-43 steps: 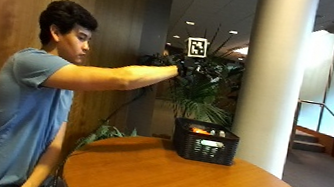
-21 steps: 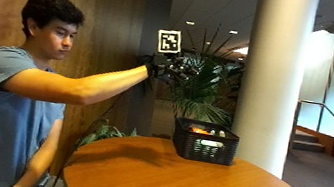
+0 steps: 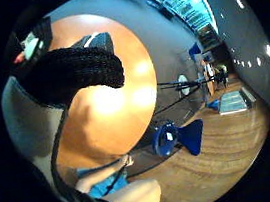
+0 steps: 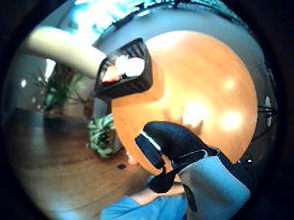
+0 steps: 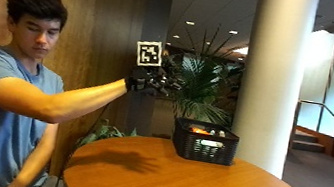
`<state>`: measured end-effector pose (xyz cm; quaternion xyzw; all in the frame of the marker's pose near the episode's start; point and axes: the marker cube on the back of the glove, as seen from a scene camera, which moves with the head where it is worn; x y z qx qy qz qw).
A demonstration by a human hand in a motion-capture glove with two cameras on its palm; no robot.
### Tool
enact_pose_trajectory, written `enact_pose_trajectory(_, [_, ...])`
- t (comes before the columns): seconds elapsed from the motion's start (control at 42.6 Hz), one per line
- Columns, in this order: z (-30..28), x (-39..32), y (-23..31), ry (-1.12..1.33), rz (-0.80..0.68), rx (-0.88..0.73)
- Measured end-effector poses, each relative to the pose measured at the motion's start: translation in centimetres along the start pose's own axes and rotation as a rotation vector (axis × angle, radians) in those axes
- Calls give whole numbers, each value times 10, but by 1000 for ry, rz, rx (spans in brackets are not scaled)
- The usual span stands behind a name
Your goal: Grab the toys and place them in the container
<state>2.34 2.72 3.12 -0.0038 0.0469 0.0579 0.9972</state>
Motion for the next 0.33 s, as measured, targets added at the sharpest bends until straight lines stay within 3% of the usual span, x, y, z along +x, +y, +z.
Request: enact_pose_trajectory(0.329, [25,23,12,64,104,-32])
